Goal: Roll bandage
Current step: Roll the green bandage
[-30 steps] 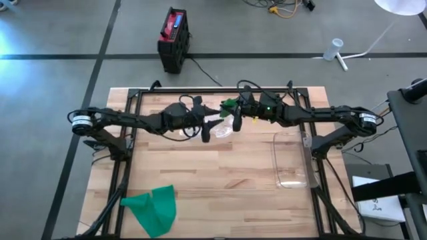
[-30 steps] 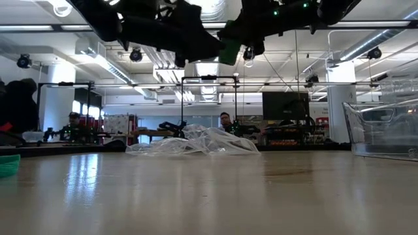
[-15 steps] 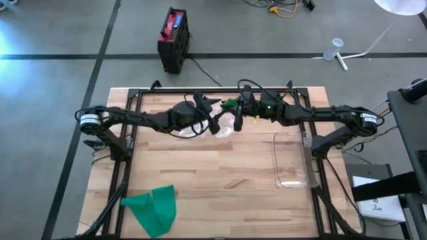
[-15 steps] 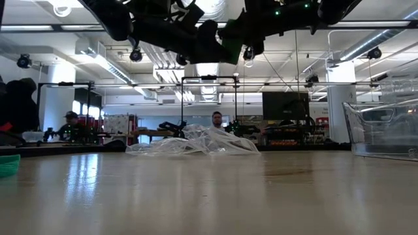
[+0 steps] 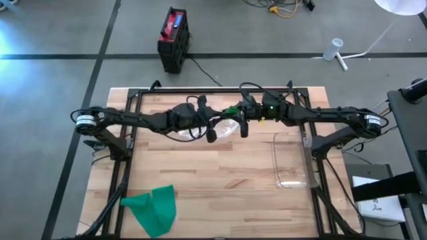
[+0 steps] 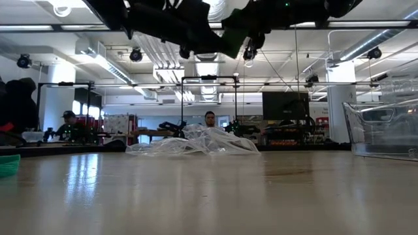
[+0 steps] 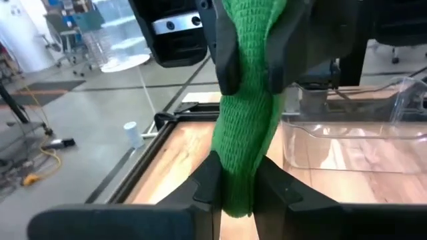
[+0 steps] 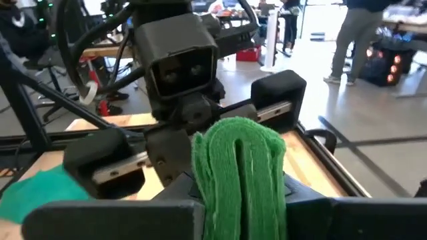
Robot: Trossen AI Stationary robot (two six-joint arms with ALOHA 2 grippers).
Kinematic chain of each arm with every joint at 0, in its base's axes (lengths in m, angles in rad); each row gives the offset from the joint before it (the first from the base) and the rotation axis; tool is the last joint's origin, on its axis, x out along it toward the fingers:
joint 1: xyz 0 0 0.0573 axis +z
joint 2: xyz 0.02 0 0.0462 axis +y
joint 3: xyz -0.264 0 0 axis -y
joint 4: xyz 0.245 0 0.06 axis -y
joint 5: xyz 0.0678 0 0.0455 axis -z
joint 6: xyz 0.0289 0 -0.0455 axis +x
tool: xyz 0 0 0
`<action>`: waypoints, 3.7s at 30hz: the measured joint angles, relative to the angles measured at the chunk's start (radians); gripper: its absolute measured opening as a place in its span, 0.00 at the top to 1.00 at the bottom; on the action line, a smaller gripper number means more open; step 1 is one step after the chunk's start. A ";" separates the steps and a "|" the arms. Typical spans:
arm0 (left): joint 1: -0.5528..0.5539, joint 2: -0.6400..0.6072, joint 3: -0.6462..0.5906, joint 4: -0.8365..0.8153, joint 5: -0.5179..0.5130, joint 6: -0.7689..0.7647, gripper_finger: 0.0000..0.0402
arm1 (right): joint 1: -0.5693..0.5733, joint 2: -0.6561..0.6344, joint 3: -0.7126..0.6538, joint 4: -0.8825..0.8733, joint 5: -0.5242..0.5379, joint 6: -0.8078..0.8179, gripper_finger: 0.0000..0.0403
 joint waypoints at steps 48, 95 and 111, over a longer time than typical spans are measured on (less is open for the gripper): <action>0.004 0.035 -0.002 0.207 0.292 -0.096 0.42 | 0.018 0.065 -0.001 0.195 -0.137 0.007 0.89; 0.005 -0.061 0.004 0.076 0.218 -0.103 0.31 | 0.017 0.062 0.188 -0.135 0.029 -0.102 0.89; 0.009 -0.095 0.012 0.035 0.253 -0.108 0.92 | 0.019 0.049 0.208 -0.164 -0.099 -0.063 0.89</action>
